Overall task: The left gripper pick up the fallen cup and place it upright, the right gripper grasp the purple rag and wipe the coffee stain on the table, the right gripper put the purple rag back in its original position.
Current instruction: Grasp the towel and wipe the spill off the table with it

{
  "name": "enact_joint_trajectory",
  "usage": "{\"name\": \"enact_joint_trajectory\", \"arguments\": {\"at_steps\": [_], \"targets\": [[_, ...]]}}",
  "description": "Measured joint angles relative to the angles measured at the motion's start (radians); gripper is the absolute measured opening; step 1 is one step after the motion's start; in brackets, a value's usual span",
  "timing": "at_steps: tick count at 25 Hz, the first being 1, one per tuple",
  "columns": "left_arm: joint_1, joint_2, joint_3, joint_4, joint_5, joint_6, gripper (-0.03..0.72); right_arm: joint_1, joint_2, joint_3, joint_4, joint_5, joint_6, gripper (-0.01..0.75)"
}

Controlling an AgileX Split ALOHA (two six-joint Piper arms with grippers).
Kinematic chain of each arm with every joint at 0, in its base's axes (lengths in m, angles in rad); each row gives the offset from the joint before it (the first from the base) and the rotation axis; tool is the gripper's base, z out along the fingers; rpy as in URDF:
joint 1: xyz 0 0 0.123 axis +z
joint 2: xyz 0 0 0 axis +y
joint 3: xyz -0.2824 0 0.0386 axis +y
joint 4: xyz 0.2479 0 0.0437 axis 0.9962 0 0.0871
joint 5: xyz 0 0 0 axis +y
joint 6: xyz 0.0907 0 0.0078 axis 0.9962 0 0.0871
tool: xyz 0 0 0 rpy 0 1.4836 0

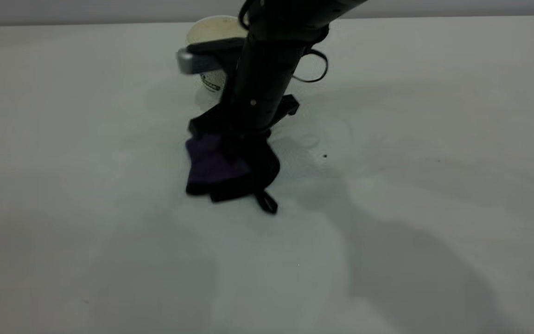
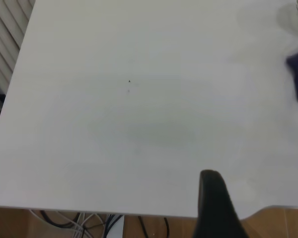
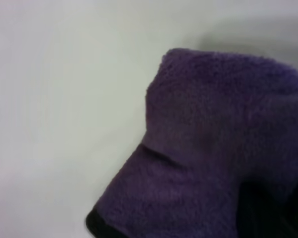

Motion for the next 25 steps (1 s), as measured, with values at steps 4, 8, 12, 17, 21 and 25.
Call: {"name": "enact_joint_trajectory", "arguments": {"at_steps": [4,8,12,17,21,25], "targets": [[0.000,0.000,0.000,0.000,0.000,0.000,0.505,-0.078,0.033,-0.036,0.030,0.039,0.015,0.044],[0.000,0.000,0.000,0.000,0.000,0.000,0.505,-0.180,0.034,-0.045,0.000,0.100,0.040,0.044],[0.000,0.000,0.000,0.000,0.000,0.000,0.505,-0.307,0.029,-0.048,-0.075,0.164,0.100,0.045],[0.000,0.000,0.000,0.000,0.000,0.000,0.505,-0.478,0.025,-0.053,-0.141,0.271,0.136,0.063],[0.000,0.000,0.000,0.000,0.000,0.000,0.505,-0.591,0.023,-0.056,-0.164,0.340,0.143,0.153],[0.000,0.000,0.000,0.000,0.000,0.000,0.505,-0.644,0.017,-0.078,-0.224,0.432,0.123,0.445]]}}
